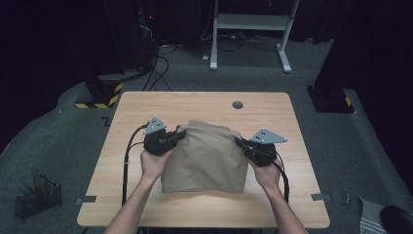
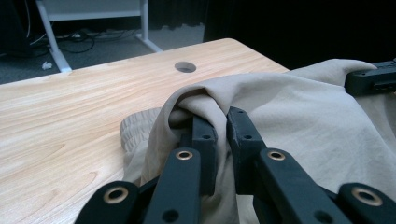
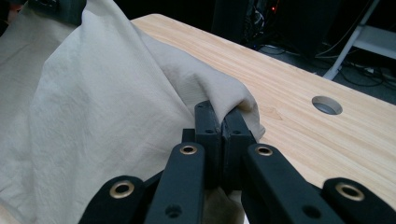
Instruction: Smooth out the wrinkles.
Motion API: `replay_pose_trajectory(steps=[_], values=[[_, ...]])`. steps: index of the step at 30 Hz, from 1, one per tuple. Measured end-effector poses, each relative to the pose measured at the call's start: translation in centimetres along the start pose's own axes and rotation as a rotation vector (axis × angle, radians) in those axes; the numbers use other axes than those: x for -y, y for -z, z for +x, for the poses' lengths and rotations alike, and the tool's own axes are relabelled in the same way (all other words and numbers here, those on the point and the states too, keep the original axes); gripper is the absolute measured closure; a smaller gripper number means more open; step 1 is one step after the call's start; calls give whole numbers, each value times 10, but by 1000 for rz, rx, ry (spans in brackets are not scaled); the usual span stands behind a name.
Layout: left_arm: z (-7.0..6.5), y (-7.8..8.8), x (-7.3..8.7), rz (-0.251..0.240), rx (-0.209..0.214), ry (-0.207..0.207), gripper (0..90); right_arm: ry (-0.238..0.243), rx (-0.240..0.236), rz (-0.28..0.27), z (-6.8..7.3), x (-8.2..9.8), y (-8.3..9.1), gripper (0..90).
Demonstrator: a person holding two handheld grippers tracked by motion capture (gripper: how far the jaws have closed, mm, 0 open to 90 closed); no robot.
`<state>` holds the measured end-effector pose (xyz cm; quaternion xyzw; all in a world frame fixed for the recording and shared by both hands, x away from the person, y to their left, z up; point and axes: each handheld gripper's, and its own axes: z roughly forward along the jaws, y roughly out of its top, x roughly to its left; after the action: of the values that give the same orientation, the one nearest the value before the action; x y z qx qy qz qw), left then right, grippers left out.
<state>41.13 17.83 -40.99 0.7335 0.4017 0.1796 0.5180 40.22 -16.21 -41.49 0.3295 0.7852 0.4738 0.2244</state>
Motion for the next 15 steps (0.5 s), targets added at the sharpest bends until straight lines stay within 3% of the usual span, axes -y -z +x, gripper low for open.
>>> replay_pose_trajectory(steps=[15], values=[[12, -17, 6, 26, -23, 22, 828, -38, 1, 24, -9, 2, -20, 880]])
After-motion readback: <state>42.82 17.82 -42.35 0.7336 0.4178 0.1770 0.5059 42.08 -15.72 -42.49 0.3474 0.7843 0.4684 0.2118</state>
